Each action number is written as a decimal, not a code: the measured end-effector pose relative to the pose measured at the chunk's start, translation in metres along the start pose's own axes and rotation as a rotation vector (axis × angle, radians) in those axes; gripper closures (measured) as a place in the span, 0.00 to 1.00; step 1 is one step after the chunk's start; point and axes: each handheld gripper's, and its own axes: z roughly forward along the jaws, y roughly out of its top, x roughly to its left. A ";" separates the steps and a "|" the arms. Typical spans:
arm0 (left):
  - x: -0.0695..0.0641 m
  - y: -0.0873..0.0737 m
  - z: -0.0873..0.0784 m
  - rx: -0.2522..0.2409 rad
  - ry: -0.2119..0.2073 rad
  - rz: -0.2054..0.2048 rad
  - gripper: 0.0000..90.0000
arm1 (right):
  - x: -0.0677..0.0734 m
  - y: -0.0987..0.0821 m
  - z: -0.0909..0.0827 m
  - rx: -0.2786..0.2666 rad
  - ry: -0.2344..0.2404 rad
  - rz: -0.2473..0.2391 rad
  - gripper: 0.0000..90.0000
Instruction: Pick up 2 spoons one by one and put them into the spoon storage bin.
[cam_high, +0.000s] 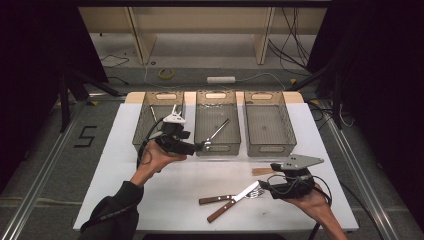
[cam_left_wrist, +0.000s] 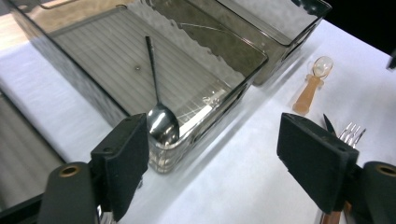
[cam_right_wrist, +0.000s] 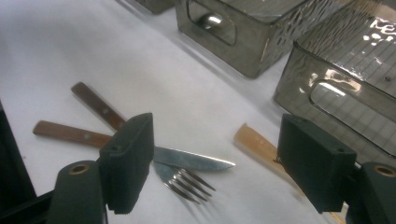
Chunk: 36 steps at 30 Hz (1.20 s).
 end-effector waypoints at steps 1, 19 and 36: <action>0.000 -0.003 -0.003 -0.009 0.006 0.001 0.26 | -0.002 0.001 0.001 0.007 -0.001 -0.005 0.32; -0.012 -0.074 -0.041 -0.041 0.013 -0.021 0.22 | -0.028 0.020 0.018 0.175 -0.037 -0.084 0.33; -0.033 -0.096 -0.058 -0.093 0.012 0.004 0.20 | -0.046 0.026 0.058 0.393 -0.033 -0.186 0.40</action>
